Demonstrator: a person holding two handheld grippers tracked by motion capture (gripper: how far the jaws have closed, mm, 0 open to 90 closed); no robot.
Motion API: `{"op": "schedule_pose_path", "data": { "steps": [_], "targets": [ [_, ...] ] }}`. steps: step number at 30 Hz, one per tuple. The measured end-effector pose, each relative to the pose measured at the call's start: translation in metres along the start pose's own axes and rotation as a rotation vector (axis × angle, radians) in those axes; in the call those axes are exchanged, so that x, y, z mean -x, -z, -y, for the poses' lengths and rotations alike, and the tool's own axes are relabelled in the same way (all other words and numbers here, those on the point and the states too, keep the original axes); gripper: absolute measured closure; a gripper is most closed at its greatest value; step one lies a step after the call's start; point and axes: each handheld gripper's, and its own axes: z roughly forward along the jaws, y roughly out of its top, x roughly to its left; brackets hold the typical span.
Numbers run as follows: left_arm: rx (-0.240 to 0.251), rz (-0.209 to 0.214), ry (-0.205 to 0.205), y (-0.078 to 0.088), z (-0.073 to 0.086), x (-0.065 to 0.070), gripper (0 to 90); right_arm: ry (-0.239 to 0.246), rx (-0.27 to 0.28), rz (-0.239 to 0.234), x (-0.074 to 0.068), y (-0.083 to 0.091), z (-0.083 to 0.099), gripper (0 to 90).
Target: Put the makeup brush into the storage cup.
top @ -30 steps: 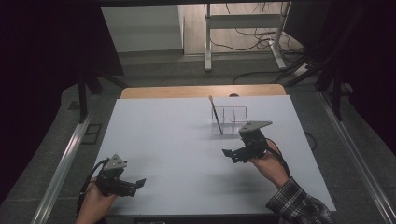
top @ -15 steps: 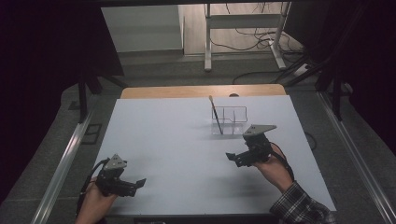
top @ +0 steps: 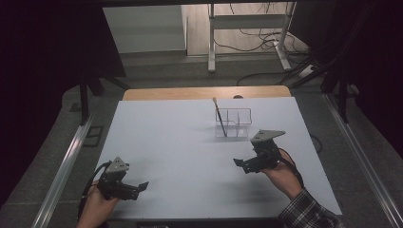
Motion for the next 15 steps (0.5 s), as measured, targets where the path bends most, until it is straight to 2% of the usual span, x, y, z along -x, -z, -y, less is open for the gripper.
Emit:
{"op": "schedule_pose_path", "data": {
  "steps": [15],
  "targets": [
    [-0.003, -0.002, -0.004, 0.0001, 0.0, 0.0, 0.0, 0.0, -0.006, 0.007, 0.0001, 0.0071, 0.0075, 0.4]
  ]
}}
